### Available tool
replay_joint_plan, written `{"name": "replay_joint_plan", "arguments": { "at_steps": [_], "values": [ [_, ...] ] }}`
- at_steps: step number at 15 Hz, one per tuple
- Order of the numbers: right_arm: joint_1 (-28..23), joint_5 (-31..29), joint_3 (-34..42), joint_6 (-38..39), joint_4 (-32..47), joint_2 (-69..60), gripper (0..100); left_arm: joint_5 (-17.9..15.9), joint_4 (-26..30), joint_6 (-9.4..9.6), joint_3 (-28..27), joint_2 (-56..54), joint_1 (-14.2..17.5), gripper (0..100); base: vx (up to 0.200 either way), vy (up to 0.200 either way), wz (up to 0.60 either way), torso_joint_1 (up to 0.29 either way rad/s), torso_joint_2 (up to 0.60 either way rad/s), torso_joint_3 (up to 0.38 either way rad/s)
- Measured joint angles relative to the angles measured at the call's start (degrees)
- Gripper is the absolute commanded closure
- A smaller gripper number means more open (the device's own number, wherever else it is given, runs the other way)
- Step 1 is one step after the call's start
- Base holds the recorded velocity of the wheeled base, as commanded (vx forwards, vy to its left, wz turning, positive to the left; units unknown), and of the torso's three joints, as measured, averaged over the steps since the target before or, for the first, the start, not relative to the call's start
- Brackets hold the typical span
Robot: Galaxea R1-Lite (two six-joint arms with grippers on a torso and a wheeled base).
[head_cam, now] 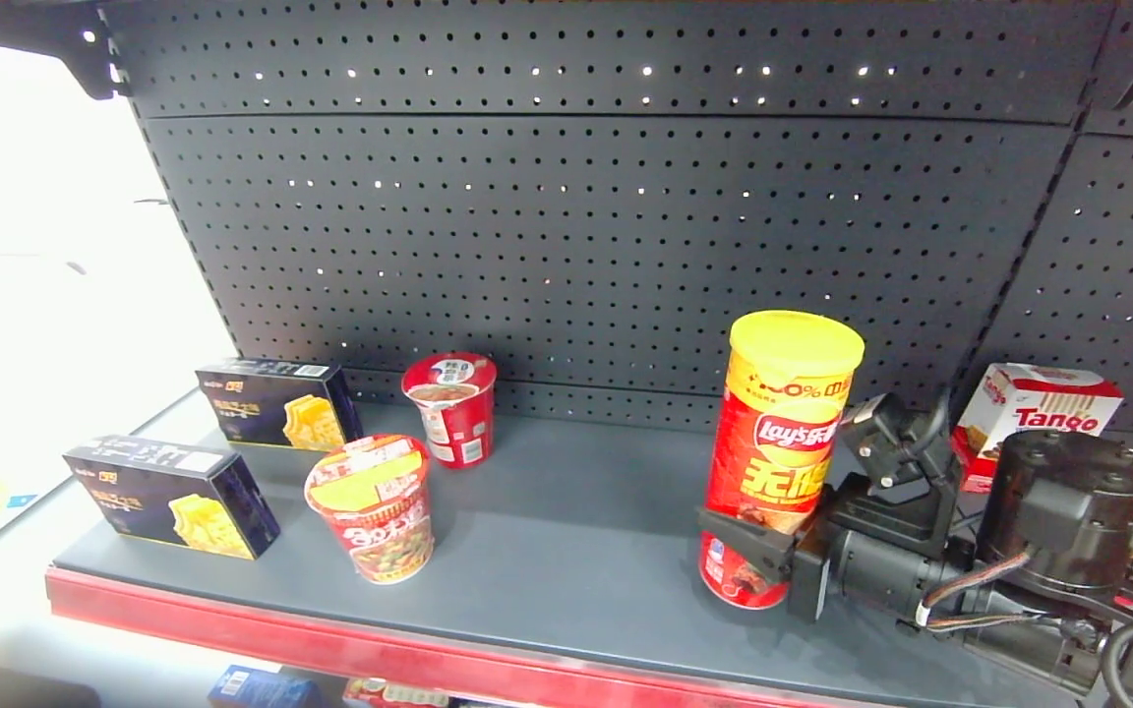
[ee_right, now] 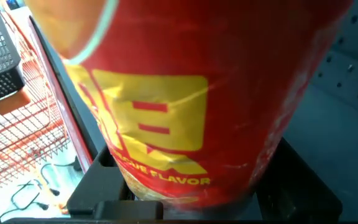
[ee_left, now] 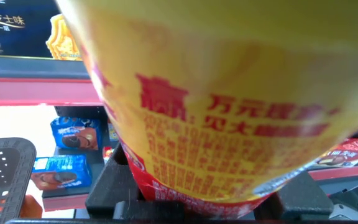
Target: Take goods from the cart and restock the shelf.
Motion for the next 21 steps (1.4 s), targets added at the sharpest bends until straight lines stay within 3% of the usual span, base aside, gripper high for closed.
{"name": "replay_joint_plan", "arguments": {
  "at_steps": [21],
  "values": [
    [0.8,-2.9,5.7,-0.1,-18.1,12.2,100,0.5,0.0,-0.06,0.5,-0.1,-0.1,100,0.000,0.000,0.00,0.000,0.00,0.000]
  ]
}}
